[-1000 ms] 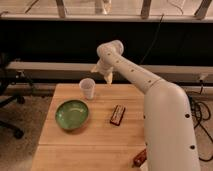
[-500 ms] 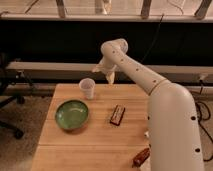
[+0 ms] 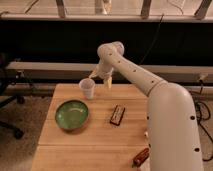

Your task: Place the ceramic cup in the ceramic bowl

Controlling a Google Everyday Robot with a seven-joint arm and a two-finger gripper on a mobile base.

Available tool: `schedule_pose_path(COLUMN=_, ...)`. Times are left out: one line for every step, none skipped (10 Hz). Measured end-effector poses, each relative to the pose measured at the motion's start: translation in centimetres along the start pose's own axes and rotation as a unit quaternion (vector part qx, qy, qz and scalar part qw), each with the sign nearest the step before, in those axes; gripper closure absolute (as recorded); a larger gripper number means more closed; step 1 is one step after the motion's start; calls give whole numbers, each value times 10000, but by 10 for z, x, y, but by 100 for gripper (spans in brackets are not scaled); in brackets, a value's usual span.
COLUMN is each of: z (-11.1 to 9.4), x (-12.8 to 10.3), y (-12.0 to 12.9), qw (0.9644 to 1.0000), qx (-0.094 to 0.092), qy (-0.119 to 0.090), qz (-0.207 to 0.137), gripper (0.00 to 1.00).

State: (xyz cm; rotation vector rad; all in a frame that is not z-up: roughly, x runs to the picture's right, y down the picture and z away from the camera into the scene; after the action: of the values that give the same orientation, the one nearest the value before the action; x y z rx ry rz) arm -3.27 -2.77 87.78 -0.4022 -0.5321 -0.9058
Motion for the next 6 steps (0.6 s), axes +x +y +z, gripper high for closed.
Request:
schedule_pose_path(z=4, x=-8, y=0, qw=9999, qx=-63, qy=-62, qz=-71, gripper=20)
schedule_pose_path(z=8, x=-16, y=-2, qw=9998, qx=-109, qy=-105, qz=-139, gripper=20)
schedule_pose_path(z=14, x=-22, y=0, qw=9995, qx=-197, qy=-120, qz=-208, gripper=20)
schedule_pose_path(z=18, x=-24, y=2, qw=9993, qx=-260, qy=-120, qz=-226, gripper=20)
schedule_pose_path(z=24, x=-26, y=4, qw=9991, qx=-322, qy=-117, qz=-230, gripper=20)
schedule_pose_path(z=33, x=-27, y=8, qw=9989, qx=-395, qy=-111, qz=-228, gripper=20)
